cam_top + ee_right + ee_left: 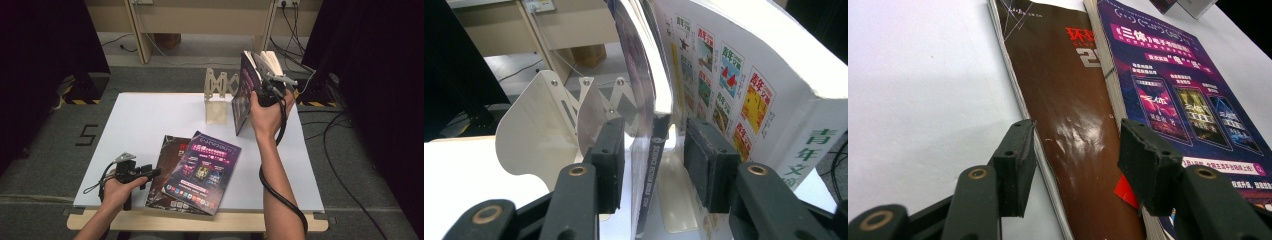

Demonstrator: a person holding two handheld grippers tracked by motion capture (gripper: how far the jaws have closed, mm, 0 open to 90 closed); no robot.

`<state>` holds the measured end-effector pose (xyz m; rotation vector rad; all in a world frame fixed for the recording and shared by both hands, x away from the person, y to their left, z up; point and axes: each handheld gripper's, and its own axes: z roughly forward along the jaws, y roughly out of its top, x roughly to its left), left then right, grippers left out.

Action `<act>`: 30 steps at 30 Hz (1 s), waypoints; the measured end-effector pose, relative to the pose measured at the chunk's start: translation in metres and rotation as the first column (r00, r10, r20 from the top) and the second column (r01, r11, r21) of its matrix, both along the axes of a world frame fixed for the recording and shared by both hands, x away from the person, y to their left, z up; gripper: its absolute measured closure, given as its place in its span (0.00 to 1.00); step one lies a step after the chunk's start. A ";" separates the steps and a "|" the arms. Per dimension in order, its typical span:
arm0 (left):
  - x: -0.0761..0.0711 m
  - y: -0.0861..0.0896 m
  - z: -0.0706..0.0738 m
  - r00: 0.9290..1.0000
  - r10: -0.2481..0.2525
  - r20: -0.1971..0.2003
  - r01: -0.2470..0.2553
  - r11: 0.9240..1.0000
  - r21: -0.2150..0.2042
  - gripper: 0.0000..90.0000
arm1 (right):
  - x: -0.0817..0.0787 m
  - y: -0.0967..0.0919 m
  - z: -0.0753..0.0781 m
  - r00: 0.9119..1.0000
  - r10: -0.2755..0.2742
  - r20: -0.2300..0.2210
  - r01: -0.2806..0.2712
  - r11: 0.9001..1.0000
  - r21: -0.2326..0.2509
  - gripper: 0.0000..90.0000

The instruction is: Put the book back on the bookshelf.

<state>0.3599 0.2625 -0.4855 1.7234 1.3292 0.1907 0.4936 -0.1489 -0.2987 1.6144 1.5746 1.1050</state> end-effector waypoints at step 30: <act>0.000 -0.008 0.000 1.000 -0.019 -0.004 0.019 1.000 -0.004 0.53 | -0.027 -0.006 -0.015 0.999 0.035 -0.027 -0.034 0.999 0.018 0.67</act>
